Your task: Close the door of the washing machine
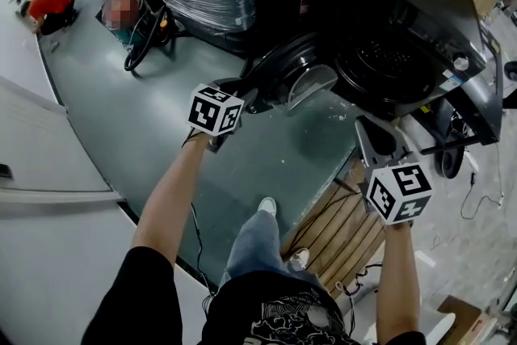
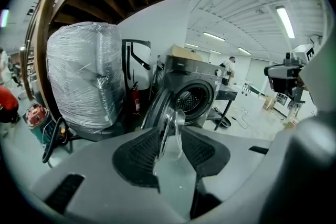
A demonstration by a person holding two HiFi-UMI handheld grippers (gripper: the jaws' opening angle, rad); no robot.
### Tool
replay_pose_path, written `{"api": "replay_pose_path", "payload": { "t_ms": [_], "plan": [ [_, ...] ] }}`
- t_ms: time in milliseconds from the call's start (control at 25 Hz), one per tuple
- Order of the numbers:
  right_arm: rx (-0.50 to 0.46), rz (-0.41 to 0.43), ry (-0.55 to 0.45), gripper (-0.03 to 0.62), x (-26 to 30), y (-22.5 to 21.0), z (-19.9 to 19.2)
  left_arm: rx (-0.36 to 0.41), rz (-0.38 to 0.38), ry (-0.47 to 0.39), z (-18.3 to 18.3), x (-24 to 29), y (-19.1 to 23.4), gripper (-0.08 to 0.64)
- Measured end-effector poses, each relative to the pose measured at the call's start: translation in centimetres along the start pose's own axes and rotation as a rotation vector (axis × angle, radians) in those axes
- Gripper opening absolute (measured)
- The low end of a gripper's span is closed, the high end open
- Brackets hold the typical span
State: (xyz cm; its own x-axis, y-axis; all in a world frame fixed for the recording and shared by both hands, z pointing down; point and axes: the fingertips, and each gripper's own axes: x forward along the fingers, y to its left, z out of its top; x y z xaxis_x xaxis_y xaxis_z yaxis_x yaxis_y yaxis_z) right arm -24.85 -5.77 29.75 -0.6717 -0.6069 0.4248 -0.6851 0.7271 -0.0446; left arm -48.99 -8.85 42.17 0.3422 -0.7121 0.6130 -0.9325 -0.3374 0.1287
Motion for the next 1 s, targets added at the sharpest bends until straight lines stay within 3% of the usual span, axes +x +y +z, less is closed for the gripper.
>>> {"api": "replay_pose_path", "payload": {
  "t_ms": [480,1000],
  "plan": [
    [0.033,-0.019,0.089,0.023,4.3,-0.4,-2.6,0.09,-0.085,0.126,-3.1,6.5,4.2,0.195],
    [0.094,-0.062,0.153,0.023,5.1,-2.0,-7.5,0.085,-0.148,0.16,-5.1,11.0,6.3,0.198]
  ]
}}
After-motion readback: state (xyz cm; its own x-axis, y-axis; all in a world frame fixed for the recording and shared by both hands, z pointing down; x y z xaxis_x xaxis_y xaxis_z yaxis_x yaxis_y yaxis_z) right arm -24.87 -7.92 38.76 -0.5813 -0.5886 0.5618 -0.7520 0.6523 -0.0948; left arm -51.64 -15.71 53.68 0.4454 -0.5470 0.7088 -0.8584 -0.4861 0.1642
